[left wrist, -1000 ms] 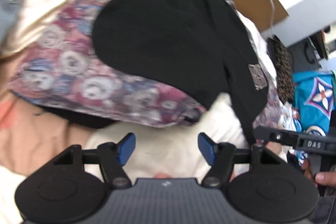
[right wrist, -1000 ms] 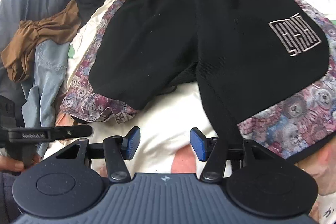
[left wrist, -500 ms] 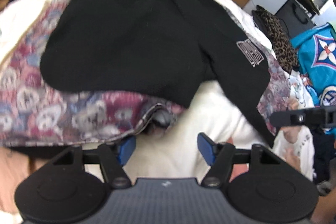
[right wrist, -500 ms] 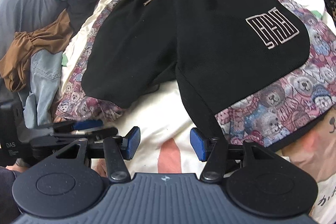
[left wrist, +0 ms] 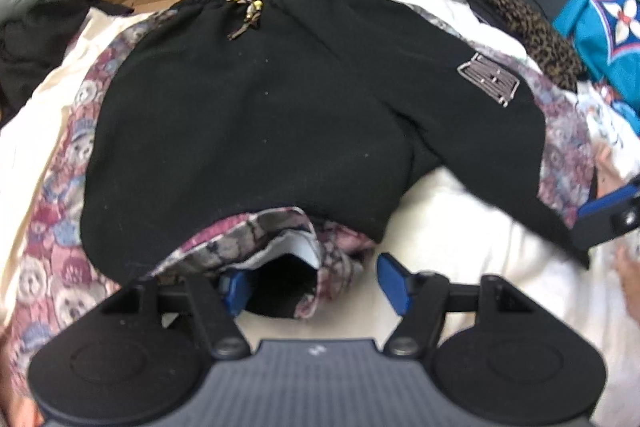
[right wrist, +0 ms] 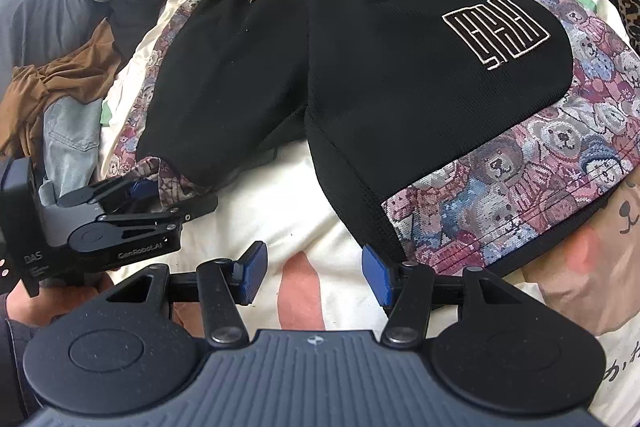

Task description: Fold clothes

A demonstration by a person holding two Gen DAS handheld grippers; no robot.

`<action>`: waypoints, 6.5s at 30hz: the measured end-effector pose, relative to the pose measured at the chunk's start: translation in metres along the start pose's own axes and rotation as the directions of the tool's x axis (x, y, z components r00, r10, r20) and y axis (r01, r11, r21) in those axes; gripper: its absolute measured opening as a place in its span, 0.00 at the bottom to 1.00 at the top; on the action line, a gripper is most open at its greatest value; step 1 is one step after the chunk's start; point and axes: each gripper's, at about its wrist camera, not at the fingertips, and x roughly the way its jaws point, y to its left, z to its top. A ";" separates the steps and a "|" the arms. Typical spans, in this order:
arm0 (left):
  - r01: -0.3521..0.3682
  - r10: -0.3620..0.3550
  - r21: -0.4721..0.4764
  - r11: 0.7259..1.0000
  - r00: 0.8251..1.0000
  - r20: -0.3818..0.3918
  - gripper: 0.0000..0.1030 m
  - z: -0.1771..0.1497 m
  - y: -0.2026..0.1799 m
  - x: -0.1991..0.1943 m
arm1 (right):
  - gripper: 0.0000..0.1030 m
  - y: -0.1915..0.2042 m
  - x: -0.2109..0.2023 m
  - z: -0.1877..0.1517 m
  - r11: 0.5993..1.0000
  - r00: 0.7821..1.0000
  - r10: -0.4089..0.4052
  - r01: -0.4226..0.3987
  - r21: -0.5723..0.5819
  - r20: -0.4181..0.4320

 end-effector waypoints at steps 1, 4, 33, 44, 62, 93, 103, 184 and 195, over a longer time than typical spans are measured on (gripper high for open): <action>-0.001 0.002 0.010 1.000 1.000 -0.003 0.61 0.000 0.001 0.002 | 0.55 0.000 0.000 0.000 1.000 1.000 0.000 0.000 0.000 -0.001; 0.003 -0.002 0.028 1.000 1.000 -0.014 0.50 0.000 0.007 0.006 | 0.55 0.000 0.001 0.000 1.000 1.000 0.001 -0.001 0.000 -0.002; 0.385 -0.381 -0.471 0.794 0.918 0.110 0.25 0.007 0.029 -0.041 | 0.55 0.005 -0.010 -0.003 0.999 0.999 0.037 -0.037 0.018 0.020; 0.325 -0.342 -0.234 0.916 0.939 -0.037 0.60 -0.008 0.004 -0.016 | 0.55 0.000 0.006 -0.011 1.000 0.999 0.024 -0.023 0.019 -0.032; 0.458 -0.479 -0.239 0.856 0.877 -0.034 0.04 -0.012 -0.019 -0.026 | 0.55 0.002 0.006 -0.011 0.984 0.992 0.127 -0.123 0.125 -0.021; 0.098 -0.130 -0.478 0.873 0.991 -0.035 0.27 -0.064 0.125 -0.090 | 0.48 -0.011 0.089 -0.041 0.806 0.942 0.332 -0.255 0.534 -0.052; -0.171 0.157 -0.564 0.808 0.985 -0.073 0.55 -0.057 0.183 -0.087 | 0.00 -0.010 0.089 -0.035 0.869 0.962 0.251 -0.177 0.461 -0.104; -0.249 0.226 -0.384 0.889 0.969 -0.105 0.70 0.142 0.156 -0.209 | 0.50 -0.023 -0.132 0.125 0.999 0.997 -0.026 0.024 -0.024 -0.073; -0.289 0.273 -0.335 0.897 0.957 -0.093 0.82 0.240 0.153 -0.261 | 0.71 -0.046 -0.204 0.180 0.996 0.996 0.060 -0.056 0.065 -0.069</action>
